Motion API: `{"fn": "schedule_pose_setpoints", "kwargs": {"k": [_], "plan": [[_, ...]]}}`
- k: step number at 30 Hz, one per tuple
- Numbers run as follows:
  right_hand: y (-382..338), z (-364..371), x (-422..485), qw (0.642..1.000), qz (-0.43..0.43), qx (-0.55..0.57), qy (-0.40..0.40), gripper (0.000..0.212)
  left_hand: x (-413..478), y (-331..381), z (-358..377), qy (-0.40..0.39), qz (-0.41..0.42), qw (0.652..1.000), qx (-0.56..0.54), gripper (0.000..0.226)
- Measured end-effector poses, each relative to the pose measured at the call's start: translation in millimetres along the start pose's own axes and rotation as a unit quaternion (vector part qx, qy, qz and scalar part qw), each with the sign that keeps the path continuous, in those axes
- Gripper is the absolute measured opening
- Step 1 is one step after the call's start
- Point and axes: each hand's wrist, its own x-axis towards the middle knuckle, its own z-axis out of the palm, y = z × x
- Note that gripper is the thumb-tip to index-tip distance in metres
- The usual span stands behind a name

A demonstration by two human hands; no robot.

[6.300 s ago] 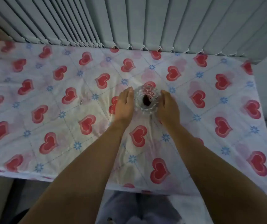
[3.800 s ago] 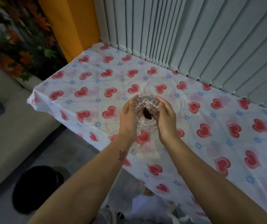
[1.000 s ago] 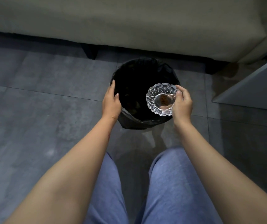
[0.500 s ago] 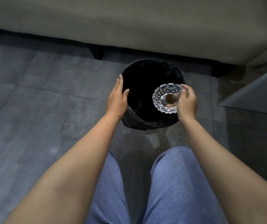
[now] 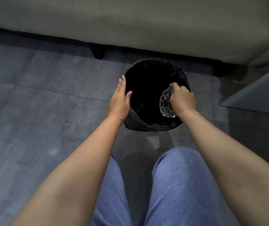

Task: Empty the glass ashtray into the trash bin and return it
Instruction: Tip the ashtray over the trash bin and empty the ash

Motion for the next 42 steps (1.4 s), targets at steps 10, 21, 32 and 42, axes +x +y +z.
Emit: {"fn": "schedule_pose_setpoints", "kwargs": {"k": [10,21,32,42], "plan": [[-6,-5,3,1.0,-0.007,-0.014,0.026,0.042,-6,-6,4,0.0,0.028,1.0,-0.005,0.063],[-6,-3,4,0.992,-0.049,-0.107,-0.037,0.05,-7,-8,4,-0.003,0.038,0.999,-0.008,0.062],[0,-6,4,0.993,0.034,0.105,0.035,0.033,-5,-21,-1,0.016,-0.011,1.0,-0.023,0.062],[-1,3,-16,0.946,0.103,0.306,0.037,0.032,-13,-34,0,0.017,-0.074,0.997,-0.016,0.063]]}}
